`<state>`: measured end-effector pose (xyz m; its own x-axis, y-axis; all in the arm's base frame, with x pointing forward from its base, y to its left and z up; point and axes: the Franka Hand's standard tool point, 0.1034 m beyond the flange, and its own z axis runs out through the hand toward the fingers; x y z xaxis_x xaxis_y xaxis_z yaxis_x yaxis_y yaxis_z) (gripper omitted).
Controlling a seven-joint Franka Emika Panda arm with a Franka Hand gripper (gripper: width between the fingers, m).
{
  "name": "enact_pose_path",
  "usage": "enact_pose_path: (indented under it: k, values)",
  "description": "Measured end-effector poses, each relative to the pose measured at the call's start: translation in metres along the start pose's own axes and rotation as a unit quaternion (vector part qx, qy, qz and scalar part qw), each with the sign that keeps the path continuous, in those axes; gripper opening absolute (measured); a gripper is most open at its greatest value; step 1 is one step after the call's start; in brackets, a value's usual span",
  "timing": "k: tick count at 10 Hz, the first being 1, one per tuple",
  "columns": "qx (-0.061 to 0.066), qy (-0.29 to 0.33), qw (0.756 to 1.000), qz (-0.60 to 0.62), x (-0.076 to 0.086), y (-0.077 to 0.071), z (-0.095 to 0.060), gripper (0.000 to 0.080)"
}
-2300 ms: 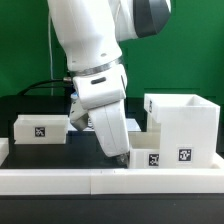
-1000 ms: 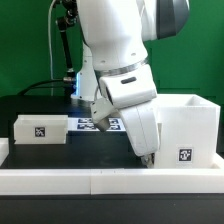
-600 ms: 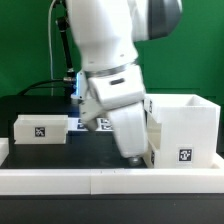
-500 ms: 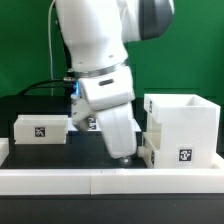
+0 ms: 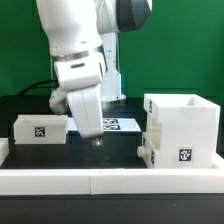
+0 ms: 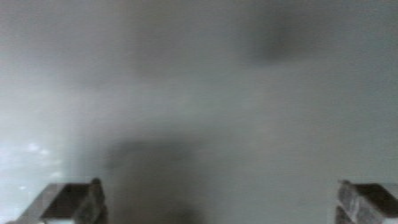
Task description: Assemble drawer
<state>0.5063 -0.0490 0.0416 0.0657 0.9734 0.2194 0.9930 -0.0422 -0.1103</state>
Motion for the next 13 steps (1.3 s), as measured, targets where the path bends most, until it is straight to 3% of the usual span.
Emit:
enact_pose_path:
  k: [3, 6, 11, 13]
  values:
    - [-0.001, -0.011, 1.000, 0.028, -0.020, -0.026, -0.017, 0.0649]
    - [0.002, -0.009, 0.997, 0.078, -0.020, -0.026, -0.014, 0.0649]
    - [0.002, -0.009, 0.971, 0.239, -0.020, -0.027, -0.014, 0.0649]
    - [-0.033, -0.013, 0.946, 0.322, -0.030, -0.038, -0.022, 0.0649]
